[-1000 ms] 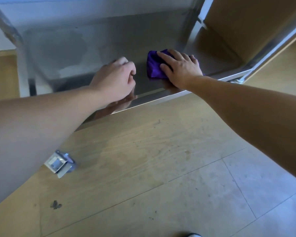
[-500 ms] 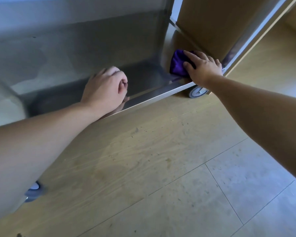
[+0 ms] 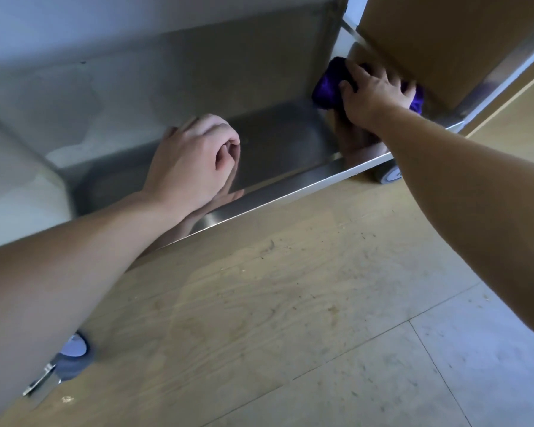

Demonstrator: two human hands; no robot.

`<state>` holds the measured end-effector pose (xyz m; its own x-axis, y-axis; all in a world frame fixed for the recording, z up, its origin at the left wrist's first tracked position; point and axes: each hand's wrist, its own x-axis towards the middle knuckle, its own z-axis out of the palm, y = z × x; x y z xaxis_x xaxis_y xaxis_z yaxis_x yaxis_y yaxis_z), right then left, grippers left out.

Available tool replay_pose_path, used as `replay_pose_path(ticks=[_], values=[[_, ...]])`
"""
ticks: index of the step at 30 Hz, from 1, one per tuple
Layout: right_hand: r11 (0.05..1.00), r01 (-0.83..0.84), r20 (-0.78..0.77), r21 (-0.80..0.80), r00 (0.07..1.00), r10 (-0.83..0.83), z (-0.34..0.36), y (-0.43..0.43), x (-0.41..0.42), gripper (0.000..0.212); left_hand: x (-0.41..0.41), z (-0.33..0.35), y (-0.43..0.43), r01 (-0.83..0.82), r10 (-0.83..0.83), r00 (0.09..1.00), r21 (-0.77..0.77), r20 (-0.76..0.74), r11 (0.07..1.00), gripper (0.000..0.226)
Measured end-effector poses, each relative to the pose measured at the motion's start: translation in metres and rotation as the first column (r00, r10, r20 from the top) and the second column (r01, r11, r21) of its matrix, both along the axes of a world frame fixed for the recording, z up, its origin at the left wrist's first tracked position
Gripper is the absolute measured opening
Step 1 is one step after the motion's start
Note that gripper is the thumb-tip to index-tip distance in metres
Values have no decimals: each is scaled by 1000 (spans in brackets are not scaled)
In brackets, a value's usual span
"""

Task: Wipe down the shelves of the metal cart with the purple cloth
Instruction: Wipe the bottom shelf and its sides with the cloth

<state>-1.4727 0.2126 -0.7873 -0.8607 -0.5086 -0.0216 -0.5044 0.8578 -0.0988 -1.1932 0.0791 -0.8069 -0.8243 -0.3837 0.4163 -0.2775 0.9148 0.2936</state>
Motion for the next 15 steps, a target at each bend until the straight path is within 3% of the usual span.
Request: replay_pose_path(ticks=[8, 15], values=[[963, -262, -27, -56, 965, 261, -3, -78, 60, 50, 9, 3, -8, 4, -2, 999, 64, -40, 998, 23], [886, -462, -50, -35, 886, 460, -4, -114, 126, 51, 53, 14, -46, -253, 253, 967, 44, 1, 966, 18]])
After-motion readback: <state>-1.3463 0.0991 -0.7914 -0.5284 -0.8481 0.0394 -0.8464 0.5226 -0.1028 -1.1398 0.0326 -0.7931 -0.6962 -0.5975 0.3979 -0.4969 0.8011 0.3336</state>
